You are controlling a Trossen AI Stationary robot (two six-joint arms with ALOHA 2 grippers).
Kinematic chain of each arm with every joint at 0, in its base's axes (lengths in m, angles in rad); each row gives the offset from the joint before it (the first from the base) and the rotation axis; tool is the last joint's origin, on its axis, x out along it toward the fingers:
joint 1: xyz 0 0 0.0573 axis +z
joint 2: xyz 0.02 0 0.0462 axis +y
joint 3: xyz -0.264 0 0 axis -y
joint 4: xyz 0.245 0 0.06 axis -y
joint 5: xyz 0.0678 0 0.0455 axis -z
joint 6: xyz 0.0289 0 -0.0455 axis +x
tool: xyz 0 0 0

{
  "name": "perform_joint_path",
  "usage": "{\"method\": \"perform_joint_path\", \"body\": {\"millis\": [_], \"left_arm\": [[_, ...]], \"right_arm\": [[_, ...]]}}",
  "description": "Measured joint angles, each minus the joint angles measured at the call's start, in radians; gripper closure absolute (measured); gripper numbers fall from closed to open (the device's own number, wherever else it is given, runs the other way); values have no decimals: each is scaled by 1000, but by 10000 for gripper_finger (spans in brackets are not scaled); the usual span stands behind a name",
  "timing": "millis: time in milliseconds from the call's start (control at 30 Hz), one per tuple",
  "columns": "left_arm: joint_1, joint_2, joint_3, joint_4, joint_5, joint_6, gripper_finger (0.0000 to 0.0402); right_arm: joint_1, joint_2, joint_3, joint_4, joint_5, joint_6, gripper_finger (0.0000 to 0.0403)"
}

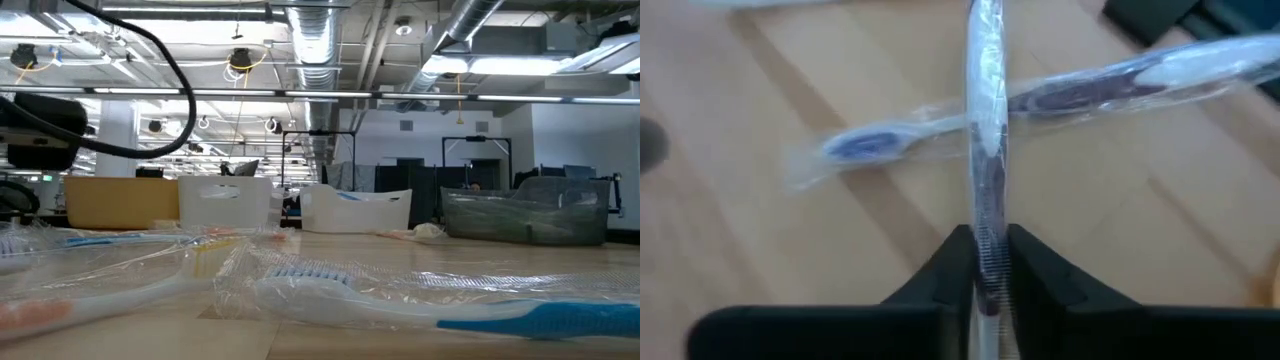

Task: Pick & Place Toothbrushes
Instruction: Put the purple toothbrush into the left white bin

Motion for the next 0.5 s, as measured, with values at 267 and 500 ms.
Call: {"method": "perform_joint_path", "body": {"millis": [267, 500], "left_arm": [[1, -62, -3, -28, -71, 75, 388], [1, -193, -3, -43, -144, 83, 395]], "right_arm": [[0, 0, 0, 30, -18, 0, 165], [-9, 0, 0, 103, -114, 0, 165]]}}
